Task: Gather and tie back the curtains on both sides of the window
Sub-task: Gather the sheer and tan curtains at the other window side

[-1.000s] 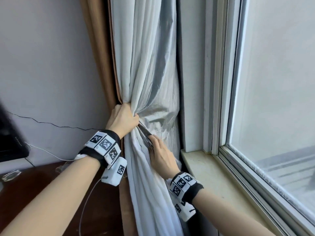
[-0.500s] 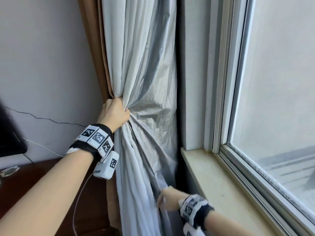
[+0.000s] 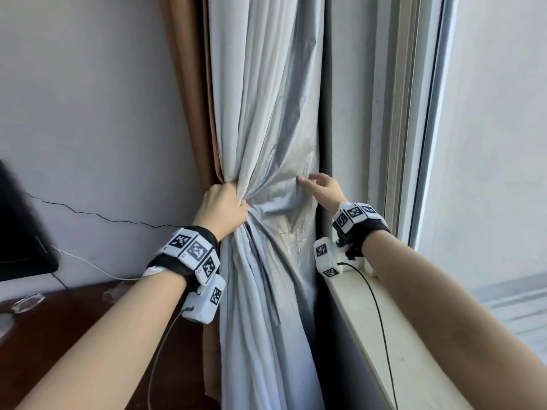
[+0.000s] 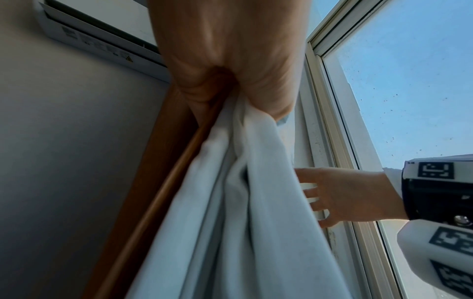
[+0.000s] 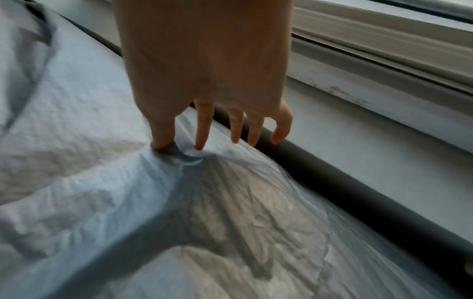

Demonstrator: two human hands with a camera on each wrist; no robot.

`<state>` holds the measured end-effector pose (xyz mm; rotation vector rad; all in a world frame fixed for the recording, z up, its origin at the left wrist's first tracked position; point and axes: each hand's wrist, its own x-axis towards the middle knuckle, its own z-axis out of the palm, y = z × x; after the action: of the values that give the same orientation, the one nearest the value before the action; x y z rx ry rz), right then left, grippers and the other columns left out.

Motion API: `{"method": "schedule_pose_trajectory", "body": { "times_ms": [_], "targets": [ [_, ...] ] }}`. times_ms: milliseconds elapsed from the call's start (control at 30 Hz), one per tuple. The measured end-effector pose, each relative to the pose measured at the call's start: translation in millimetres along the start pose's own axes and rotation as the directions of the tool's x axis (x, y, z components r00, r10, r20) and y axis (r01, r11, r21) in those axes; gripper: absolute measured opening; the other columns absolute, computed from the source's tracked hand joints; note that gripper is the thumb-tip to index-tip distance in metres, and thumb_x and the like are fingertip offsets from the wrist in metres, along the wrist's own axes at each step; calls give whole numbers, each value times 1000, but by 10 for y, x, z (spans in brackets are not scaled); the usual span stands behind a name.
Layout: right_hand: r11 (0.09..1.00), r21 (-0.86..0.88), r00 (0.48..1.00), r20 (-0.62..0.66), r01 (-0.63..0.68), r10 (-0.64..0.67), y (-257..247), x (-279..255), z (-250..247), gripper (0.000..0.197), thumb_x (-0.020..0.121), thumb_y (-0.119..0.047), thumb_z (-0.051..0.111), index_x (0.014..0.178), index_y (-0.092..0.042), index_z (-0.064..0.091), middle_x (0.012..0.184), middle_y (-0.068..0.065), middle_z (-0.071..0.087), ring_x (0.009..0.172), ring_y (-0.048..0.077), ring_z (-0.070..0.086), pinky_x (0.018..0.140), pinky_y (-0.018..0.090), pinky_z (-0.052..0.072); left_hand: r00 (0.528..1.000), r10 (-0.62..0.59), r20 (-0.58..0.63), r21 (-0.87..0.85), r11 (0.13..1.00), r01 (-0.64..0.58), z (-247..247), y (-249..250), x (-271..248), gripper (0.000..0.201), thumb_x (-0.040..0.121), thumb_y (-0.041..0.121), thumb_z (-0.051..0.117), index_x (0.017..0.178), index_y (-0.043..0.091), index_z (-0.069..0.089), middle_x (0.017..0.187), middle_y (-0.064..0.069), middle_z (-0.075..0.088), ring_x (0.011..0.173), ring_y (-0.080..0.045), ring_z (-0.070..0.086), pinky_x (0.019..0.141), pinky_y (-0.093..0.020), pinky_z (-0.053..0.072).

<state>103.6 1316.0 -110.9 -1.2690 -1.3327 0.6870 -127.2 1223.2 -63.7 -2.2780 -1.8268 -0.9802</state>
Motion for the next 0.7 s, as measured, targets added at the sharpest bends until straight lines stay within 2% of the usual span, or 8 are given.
{"method": "schedule_pose_trajectory", "body": {
  "times_ms": [67,133,233,400,500,567,633,700],
  "targets": [
    [997,12,997,-35,71,-71,63,37,27,28,87,-34,70,103,-11,69,99,5,68,92,13,61,82,21,42,1000,2,0,3,1000,-2,15,-6,-7,26,86,15,54,106,1,63,103,-31,62,99,-49,58,83,-42,49],
    [995,38,994,-62,93,-90,91,55,52,10,87,-22,71,86,-11,69,80,2,67,75,9,60,75,21,42,1000,5,0,7,1000,-5,28,-4,-11,25,86,15,54,105,1,63,103,-30,62,99,-49,58,82,-41,48],
    [998,5,991,-114,69,-68,71,70,83,18,88,-16,65,72,-18,59,68,-3,58,64,9,52,62,22,40,1000,4,-2,4,1000,-4,48,16,-4,24,87,15,54,105,1,63,104,-30,62,100,-49,57,82,-41,48],
    [981,-137,980,-125,135,-152,-39,-293,65,8,99,-12,38,94,-6,41,75,-2,47,64,9,43,52,26,29,999,6,-34,12,1000,-6,82,35,10,21,86,14,53,101,3,62,100,-29,62,95,-49,58,80,-44,50],
    [953,-193,956,-134,235,-263,-75,-656,-54,10,101,-12,33,92,-7,32,68,3,45,56,16,42,50,31,23,999,-1,-46,-6,1000,1,112,64,9,21,86,12,53,102,4,63,101,-28,62,95,-49,58,79,-44,51],
    [903,-279,922,-119,326,-370,-145,-882,-149,11,100,-12,33,91,-8,30,59,4,42,48,19,38,45,29,23,999,-7,-51,-28,1000,6,131,89,15,23,86,12,53,105,4,63,104,-27,62,98,-48,58,82,-44,51],
    [819,-376,864,-85,434,-496,-267,-1109,-219,10,98,-7,36,90,-9,30,51,-1,36,42,16,33,41,21,20,999,-10,-50,-58,998,8,153,128,21,26,86,14,55,109,5,63,107,-26,63,100,-46,59,84,-43,52],
    [717,-471,803,-30,514,-595,-413,-1305,-233,13,95,-3,41,90,-10,31,48,-8,31,38,11,28,39,20,16,999,-23,-31,-88,996,20,176,181,20,29,87,17,57,114,6,62,110,-22,64,103,-42,60,86,-39,52]
  ]
}}
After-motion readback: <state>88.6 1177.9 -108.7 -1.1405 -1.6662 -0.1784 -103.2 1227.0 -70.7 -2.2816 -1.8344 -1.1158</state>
